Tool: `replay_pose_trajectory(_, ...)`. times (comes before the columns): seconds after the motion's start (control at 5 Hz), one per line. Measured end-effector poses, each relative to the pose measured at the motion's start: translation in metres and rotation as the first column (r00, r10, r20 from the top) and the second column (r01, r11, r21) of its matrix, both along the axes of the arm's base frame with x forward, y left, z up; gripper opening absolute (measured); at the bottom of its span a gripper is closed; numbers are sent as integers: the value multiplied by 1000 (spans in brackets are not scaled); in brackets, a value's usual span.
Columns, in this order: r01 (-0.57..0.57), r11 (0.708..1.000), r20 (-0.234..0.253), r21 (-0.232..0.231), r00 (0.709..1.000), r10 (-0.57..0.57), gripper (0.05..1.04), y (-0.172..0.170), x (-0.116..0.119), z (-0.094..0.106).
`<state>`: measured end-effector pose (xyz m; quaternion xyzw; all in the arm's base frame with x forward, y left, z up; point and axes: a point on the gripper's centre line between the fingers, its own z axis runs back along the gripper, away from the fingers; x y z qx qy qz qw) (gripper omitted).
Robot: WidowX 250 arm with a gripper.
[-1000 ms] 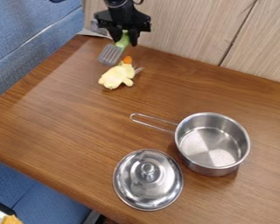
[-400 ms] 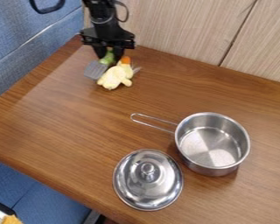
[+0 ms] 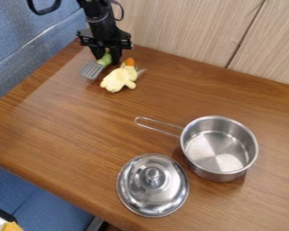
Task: Move the green dish spoon to the upper left side of the table
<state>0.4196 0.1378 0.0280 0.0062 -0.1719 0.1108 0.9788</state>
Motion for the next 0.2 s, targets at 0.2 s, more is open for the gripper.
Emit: replay_pose_trajectory(0.2, 2, 1000, -17, -10, 1000, -3, 784, -1, 0, -1)
